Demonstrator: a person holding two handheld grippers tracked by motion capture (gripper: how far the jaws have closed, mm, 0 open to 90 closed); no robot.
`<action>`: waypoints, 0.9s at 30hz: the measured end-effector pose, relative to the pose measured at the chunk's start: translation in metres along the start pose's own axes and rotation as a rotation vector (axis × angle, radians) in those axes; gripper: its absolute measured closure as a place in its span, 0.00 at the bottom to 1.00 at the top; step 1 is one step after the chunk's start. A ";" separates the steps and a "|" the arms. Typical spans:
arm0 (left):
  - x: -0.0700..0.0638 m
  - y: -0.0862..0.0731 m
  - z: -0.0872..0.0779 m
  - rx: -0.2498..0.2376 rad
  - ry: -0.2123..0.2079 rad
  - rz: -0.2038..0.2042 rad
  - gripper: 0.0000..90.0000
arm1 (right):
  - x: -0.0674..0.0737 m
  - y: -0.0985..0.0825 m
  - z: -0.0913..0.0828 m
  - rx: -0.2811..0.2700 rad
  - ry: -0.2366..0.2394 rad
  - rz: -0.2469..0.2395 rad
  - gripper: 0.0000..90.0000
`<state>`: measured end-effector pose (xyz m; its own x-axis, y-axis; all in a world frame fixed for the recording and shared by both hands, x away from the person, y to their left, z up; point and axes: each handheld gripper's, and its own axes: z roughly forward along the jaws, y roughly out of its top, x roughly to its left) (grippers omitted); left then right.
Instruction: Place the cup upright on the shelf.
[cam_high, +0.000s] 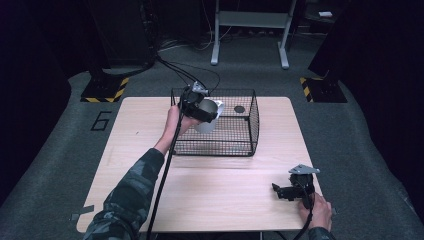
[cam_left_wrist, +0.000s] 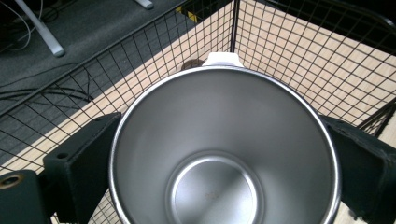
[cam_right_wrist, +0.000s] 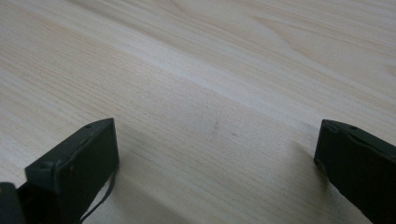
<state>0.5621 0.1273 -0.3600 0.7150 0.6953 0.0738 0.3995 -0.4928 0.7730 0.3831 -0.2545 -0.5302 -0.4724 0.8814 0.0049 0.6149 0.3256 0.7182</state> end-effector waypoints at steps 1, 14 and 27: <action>0.000 0.000 0.002 0.004 -0.001 -0.001 0.07 | 0.000 0.000 0.000 0.000 0.000 0.000 0.00; 0.001 -0.005 0.029 0.060 -0.007 -0.018 0.07 | 0.000 0.000 0.000 -0.001 -0.001 0.000 0.00; 0.004 -0.010 0.051 0.112 -0.014 -0.030 0.07 | 0.000 0.000 0.000 -0.002 0.000 -0.002 0.00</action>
<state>0.5898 0.1085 -0.3993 0.7093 0.7036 0.0427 0.4817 -0.5280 0.6994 0.3834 -0.2547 -0.5302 -0.4737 0.8807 0.0033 0.6128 0.3269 0.7195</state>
